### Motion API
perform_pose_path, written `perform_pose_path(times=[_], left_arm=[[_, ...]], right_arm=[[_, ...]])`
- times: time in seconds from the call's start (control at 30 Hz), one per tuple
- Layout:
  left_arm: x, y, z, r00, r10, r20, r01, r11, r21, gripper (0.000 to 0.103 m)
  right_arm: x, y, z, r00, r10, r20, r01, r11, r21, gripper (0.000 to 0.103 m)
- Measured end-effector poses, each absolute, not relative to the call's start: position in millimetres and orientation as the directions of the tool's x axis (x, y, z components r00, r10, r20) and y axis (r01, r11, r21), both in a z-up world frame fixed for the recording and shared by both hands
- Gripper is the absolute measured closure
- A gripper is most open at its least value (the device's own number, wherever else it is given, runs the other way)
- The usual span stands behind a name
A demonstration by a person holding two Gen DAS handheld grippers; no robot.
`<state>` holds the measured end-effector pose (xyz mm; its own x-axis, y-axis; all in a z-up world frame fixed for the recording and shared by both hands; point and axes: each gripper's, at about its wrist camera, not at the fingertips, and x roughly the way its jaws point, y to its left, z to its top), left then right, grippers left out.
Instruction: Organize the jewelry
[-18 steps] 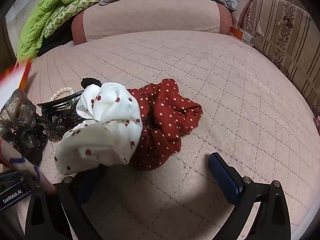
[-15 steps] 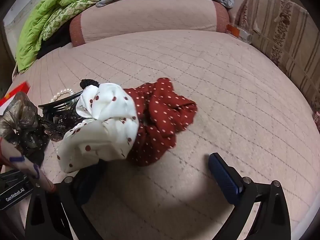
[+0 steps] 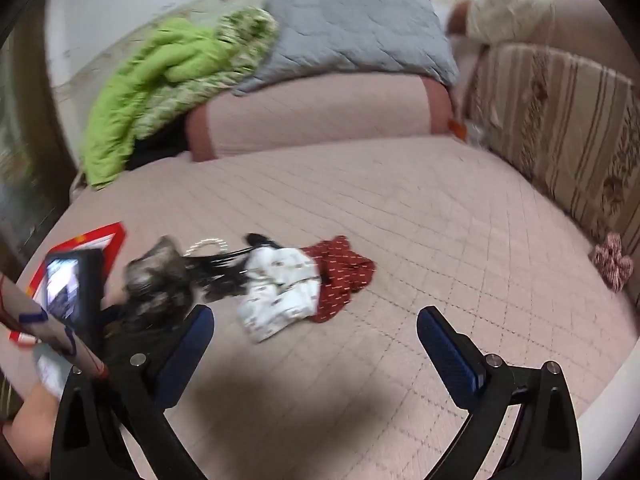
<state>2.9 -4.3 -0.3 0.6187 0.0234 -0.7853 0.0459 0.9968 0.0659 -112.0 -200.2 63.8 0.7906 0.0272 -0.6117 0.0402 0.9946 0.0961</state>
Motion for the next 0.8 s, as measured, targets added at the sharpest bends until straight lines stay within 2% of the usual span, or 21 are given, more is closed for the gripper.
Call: perform_pose_path(times=[0.13, 0.23, 0.5, 0.6, 0.8], left_arm=[[-3.7, -3.0, 10.2, 0.604, 0.011, -0.797, 0.044, 0.998, 0.047, 0.0], [-34.0, -2.8, 27.7, 0.684, -0.004, -0.729, 0.044, 0.998, 0.036, 0.0], [-107.0, 15.6, 82.1, 0.802, -0.027, -0.597, 0.052, 0.998, 0.025, 0.0], [-111.0, 26.1, 94.8, 0.814, -0.013, -0.581, 0.035, 0.999, 0.026, 0.0], [-107.7, 41.1, 102.3, 0.772, 0.006, -0.636, 0.005, 1.0, 0.015, 0.0]], right_arm=[[-127.4, -193.5, 68.6, 0.811, 0.109, -0.575, -0.025, 0.988, 0.151, 0.0], [-132.3, -188.8, 72.0, 0.834, 0.136, -0.535, -0.042, 0.982, 0.184, 0.0], [-138.9, -186.5, 69.8, 0.843, 0.138, -0.521, -0.039, 0.98, 0.196, 0.0], [-139.3, -184.8, 70.6, 0.842, 0.135, -0.522, -0.033, 0.979, 0.2, 0.0], [-139.6, -172.8, 72.7, 0.839, 0.127, -0.529, -0.048, 0.986, 0.161, 0.0]])
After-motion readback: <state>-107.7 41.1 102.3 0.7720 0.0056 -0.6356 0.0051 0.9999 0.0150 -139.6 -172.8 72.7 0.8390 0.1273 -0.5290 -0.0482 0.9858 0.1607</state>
